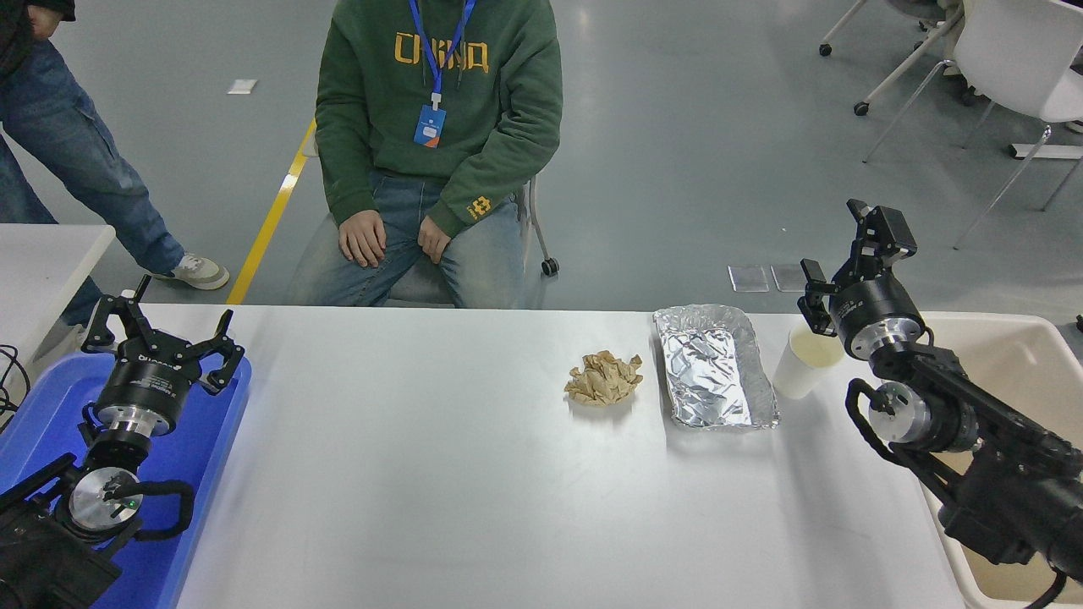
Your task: Clean the table surface
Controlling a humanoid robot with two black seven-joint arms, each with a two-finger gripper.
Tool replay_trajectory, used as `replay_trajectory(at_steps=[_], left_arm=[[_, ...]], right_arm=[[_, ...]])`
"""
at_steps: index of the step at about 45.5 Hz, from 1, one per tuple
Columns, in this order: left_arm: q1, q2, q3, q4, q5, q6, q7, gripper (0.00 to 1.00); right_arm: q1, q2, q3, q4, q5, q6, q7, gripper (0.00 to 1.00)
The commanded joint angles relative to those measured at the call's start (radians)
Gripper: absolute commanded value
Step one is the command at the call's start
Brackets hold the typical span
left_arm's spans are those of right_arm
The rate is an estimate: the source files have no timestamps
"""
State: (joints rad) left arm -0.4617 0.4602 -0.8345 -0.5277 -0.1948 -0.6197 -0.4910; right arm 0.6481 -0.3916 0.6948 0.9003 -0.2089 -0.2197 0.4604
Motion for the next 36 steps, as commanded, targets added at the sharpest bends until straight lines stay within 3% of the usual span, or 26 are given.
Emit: replay_trajectory(at_steps=[1,36], left_arm=[[0.000,0.000,-0.002,0.000,0.000,0.000,-0.001,1.00],[0.000,0.000,0.000,0.000,-0.002,0.000,-0.008,1.00]], right_arm=[[0.001,-0.003,-0.004,0.000,0.000,-0.001,0.000,1.00],[0.004,-0.004,-0.008,0.011,-0.001,-0.003,0.000,1.00]])
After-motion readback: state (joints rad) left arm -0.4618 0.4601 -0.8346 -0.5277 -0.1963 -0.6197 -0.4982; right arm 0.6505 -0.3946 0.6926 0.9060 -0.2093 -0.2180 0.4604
